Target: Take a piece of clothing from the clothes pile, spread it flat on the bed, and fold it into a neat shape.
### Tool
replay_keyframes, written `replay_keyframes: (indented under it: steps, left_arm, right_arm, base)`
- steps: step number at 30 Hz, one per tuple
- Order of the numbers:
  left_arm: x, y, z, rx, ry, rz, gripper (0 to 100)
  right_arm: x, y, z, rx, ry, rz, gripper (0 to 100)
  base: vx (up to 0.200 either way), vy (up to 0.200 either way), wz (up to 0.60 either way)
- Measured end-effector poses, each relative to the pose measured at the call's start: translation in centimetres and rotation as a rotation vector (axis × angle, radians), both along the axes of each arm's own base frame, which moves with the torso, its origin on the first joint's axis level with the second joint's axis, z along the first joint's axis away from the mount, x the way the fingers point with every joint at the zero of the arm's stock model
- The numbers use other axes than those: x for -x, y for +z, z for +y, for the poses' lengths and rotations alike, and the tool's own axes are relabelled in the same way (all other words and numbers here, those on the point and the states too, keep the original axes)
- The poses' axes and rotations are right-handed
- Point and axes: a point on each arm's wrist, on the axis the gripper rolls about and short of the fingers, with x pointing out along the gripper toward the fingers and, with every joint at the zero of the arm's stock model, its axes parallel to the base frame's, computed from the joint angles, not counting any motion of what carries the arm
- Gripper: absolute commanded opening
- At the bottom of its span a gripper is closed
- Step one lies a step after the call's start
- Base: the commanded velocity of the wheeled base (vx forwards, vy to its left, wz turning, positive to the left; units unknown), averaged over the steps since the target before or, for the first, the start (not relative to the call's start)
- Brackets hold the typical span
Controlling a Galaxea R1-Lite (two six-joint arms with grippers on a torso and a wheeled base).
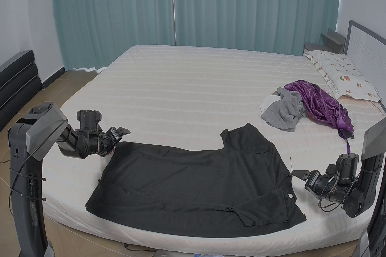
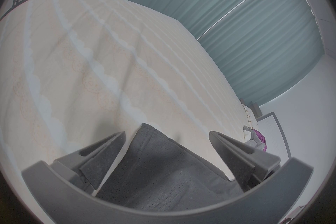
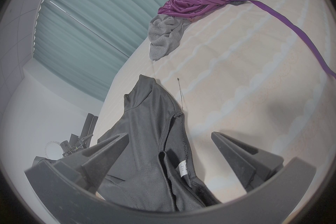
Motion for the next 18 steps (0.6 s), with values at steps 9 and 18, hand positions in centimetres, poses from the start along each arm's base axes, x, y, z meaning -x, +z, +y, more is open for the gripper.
replay_keyframes:
  steps: [9, 18]
  left_arm:
    - [-0.43, -0.23, 0.1, -0.02, 0.033, -0.006, 0]
    - [-0.56, -0.28, 0.43, -0.045, 0.079, -0.011, 0]
  right_arm:
    - [-0.04, -0.09, 0.0, 0.0, -0.001, 0.003, 100]
    - [-0.03, -0.09, -0.03, 0.001, -0.002, 0.003, 100]
  base:
    - [0.0, 0.0, 0.0]
    - [0.0, 0.0, 0.0]
